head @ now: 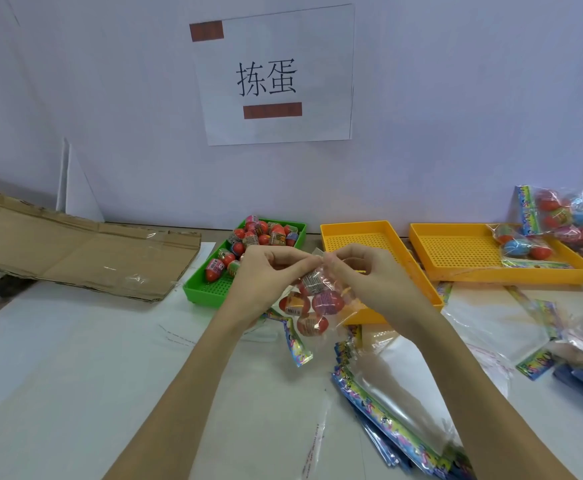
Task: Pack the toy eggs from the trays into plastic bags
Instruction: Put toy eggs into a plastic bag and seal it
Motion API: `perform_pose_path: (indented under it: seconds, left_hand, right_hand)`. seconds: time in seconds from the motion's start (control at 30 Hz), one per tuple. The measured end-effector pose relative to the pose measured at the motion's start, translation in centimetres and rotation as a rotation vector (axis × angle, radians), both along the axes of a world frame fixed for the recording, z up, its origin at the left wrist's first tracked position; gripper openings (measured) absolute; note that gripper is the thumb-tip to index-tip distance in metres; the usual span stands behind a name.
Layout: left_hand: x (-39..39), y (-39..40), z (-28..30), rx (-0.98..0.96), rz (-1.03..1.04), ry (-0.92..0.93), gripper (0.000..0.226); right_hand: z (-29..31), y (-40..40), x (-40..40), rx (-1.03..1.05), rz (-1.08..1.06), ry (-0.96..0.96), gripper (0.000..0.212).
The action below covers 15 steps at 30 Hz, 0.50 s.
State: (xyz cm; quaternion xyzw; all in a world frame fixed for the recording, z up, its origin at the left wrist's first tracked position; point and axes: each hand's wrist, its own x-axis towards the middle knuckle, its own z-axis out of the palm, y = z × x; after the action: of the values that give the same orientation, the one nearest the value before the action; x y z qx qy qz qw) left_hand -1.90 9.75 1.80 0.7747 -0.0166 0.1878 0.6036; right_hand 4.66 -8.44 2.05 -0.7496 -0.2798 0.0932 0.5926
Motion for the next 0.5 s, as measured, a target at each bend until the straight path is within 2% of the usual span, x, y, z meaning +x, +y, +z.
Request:
perform_pose_path:
  seconds: [0.03,0.1,0.2,0.33,0.5]
  left_hand:
    - [0.0,0.0,0.0,0.014,0.006,-0.005,0.011]
    - [0.1,0.2,0.0,-0.004,0.021,0.014,0.014]
    - [0.2,0.8,0.1,-0.063,0.044,0.077,0.028]
    - [0.5,1.1,-0.1,-0.162,0.103,0.068,0.015]
    - [0.6,1.0,0.2,-0.430,0.031,0.184,0.037]
  right_hand:
    - [0.0,0.1,-0.1,-0.005,0.023,0.012,0.029]
    - [0.0,0.2,-0.2,0.037,0.010,-0.008,0.024]
    - [0.0,0.1,0.1,0.133,-0.147,-0.054,0.013]
    - [0.1,-0.2,0.5,0.166,-0.150,-0.007,0.016]
    - [0.0,-0.1,0.2,0.069,-0.173,-0.281,0.031]
